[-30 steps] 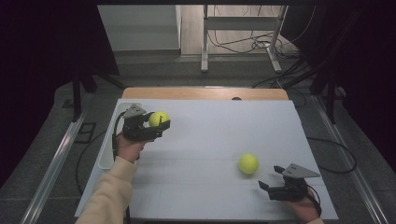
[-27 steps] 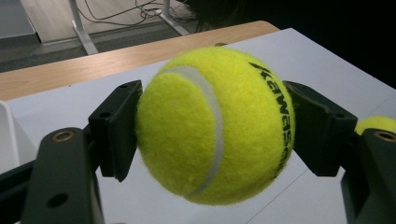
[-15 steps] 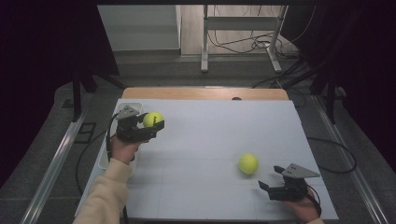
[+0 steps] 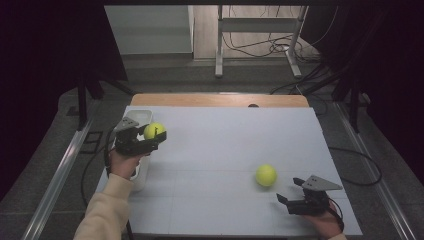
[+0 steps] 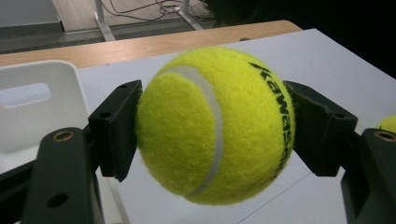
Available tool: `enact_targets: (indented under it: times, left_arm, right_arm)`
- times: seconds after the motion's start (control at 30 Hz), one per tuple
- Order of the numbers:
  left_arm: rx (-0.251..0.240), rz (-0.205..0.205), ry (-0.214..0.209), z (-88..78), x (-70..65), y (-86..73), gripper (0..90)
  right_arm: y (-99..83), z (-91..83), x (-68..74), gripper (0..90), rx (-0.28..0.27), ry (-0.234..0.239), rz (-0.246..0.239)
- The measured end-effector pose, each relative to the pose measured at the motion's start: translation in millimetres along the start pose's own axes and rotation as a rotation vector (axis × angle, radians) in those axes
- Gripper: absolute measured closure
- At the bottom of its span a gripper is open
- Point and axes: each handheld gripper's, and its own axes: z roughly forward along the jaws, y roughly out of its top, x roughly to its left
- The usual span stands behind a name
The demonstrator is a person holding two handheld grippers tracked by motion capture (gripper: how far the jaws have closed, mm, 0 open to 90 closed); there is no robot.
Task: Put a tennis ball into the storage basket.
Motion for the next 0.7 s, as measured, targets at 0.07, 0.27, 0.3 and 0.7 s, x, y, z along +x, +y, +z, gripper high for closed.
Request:
enact_targets:
  times: [0.07,0.27,0.3,0.7]
  left_arm:
    - [0.001,-0.004,0.004,-1.8,1.8,-1.3,25.6]
    - [-0.003,-0.016,0.019,-7.6,7.8,-5.4,25.6]
    - [-0.003,-0.016,0.019,-7.6,7.8,-5.4,25.6]
    - [-0.007,-0.022,0.041,-14.2,15.1,-5.6,25.6]
  right_arm:
    - [0.0,0.1,0.1,12.2,0.000,0.000,-0.001]
    - [0.0,0.1,0.1,12.2,0.001,-0.001,0.000]
    - [0.0,0.1,0.1,12.2,0.001,-0.001,-0.001]
    - [0.0,0.2,0.1,12.2,0.001,0.000,-0.001]
